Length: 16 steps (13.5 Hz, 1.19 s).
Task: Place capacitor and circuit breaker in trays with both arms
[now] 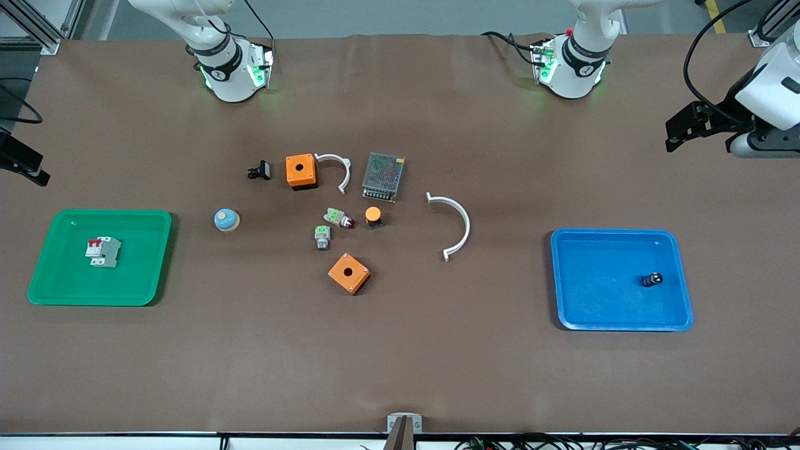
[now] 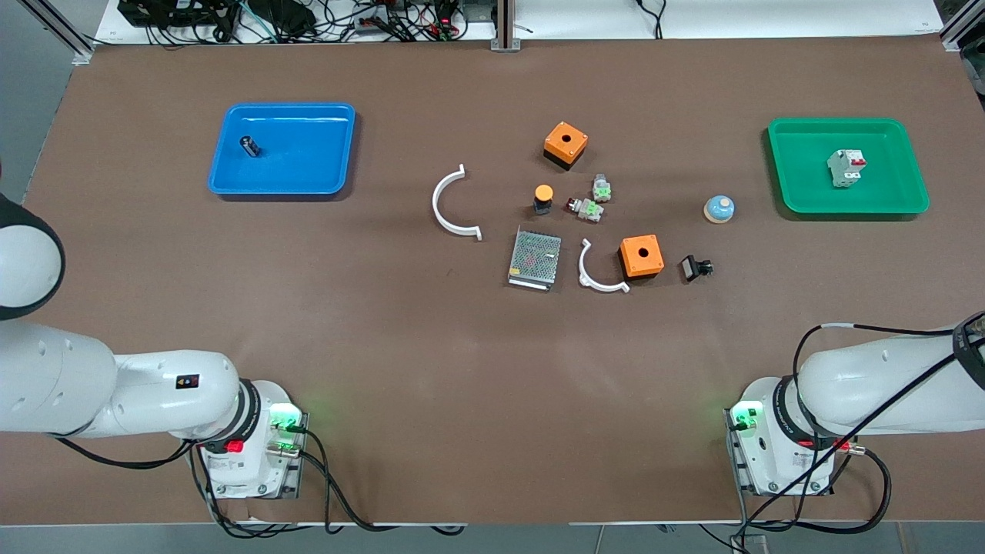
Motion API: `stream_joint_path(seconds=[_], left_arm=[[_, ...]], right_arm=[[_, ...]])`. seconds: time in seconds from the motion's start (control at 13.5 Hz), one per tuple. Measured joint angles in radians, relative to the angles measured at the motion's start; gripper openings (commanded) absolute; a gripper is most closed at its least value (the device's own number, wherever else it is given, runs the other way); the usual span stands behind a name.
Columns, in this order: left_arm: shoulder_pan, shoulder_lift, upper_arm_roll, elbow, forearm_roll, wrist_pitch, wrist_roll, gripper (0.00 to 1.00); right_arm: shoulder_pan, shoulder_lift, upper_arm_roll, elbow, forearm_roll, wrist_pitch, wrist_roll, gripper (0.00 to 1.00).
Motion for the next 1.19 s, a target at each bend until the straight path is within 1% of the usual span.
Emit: stream_joint_path(seconds=[1.19], left_arm=[[0.0,0.009,0.0,0.006,0.0,0.006,0.001,1.0]], right_arm=[[0.0,0.0,-0.001,0.015,0.0,-0.001,0.0,1.0]])
